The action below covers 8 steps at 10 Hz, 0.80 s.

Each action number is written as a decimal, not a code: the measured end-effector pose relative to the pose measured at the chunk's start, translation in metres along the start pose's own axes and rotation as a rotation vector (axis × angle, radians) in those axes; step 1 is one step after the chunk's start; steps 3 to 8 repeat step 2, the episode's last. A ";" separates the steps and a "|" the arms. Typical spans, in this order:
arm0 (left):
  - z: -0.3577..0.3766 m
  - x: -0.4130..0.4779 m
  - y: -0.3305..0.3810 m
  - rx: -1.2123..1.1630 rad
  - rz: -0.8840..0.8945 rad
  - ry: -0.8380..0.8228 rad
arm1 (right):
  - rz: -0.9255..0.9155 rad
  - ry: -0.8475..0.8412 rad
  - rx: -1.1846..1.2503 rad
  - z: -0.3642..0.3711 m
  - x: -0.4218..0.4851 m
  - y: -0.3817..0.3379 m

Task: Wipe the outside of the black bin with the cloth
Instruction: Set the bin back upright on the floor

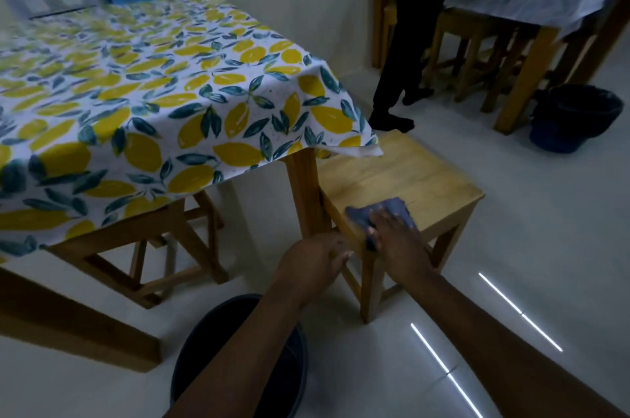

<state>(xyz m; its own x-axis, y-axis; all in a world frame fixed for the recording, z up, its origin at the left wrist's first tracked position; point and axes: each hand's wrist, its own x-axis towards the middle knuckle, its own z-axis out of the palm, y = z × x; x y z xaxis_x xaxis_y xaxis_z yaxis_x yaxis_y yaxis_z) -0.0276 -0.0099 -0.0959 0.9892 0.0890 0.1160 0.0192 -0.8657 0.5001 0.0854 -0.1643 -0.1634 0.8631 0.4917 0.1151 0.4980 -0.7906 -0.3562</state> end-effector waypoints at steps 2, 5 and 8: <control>-0.011 -0.014 -0.012 0.024 -0.008 0.014 | 0.016 -0.020 -0.045 0.014 -0.013 -0.002; -0.011 -0.014 -0.012 0.024 -0.008 0.014 | 0.016 -0.020 -0.045 0.014 -0.013 -0.002; -0.011 -0.014 -0.012 0.024 -0.008 0.014 | 0.016 -0.020 -0.045 0.014 -0.013 -0.002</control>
